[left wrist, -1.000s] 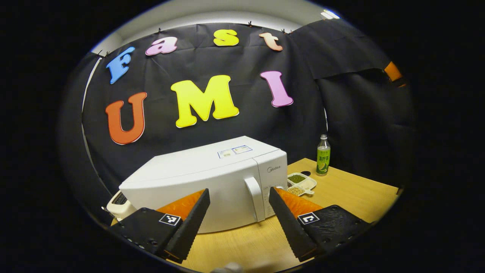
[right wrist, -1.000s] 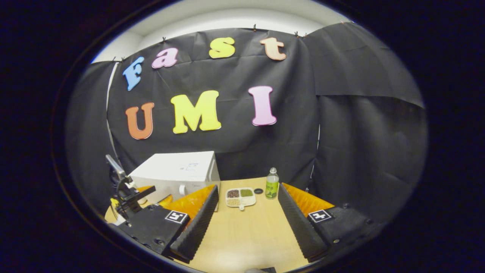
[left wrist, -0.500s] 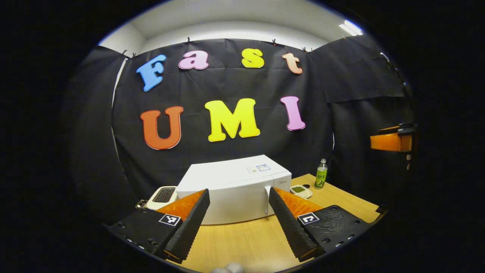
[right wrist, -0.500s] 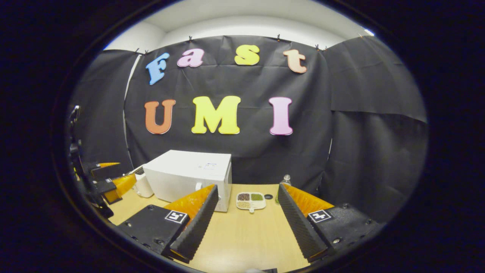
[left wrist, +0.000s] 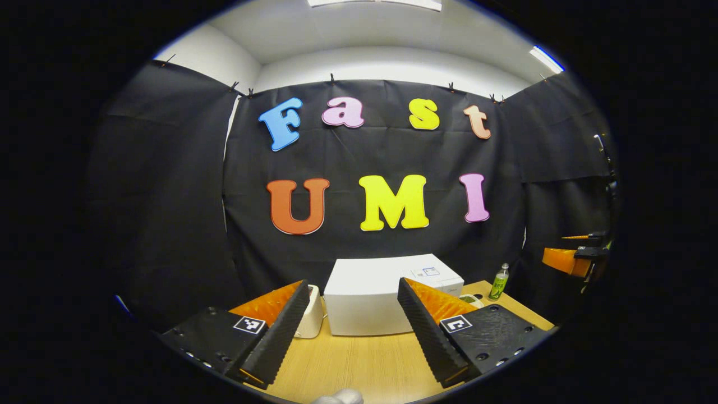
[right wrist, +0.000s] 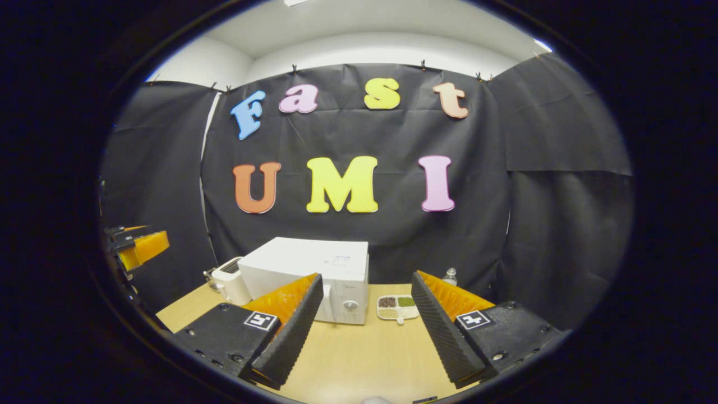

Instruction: Open the microwave oven with the left hand, put the food in, and close the microwave oven.

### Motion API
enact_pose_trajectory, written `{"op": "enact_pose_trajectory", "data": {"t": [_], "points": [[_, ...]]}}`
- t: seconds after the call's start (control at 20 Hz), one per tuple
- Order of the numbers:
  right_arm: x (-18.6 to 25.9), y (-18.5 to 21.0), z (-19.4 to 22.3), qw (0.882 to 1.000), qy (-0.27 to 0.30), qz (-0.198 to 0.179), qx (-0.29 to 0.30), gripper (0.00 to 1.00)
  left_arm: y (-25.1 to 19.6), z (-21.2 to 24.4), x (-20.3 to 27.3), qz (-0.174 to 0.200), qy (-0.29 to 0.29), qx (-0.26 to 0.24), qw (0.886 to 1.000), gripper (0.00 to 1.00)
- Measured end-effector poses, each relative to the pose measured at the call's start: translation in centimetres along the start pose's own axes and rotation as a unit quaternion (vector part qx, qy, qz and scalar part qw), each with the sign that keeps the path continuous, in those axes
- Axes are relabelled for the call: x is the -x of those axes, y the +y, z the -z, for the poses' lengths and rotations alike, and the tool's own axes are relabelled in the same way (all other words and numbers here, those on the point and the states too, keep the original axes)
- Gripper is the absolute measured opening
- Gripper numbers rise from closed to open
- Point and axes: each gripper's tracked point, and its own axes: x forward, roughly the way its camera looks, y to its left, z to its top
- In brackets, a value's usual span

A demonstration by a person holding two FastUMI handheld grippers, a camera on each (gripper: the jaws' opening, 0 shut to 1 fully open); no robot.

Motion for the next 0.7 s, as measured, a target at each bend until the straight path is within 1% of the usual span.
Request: {"op": "enact_pose_trajectory", "data": {"t": [0.05, 0.1, 0.45, 0.7], "points": [[0.2, 0.1, -0.4, 1.000, -0.004, 0.000, -0.001, 1.00, 0.1, 0.1, 0.0, 0.000, 0.002, 0.000, 1.000, 0.97], [0.3, 0.3, -0.5, 1.000, -0.007, 0.000, -0.001, 0.92, 0.2, 0.1, 0.2, 0.000, 0.002, 0.000, 1.000, 0.97], [1.3, 0.4, -1.3, 1.000, -0.012, 0.005, 0.006, 0.92, -0.4, 0.0, 0.4, 0.012, 0.000, 0.000, 1.000, 0.97], [2.0, -0.8, -2.4, 1.000, -0.020, 0.016, 0.002, 0.92, -0.9, -0.5, 0.7, 0.020, -0.006, 0.004, 1.000, 0.97]]}}
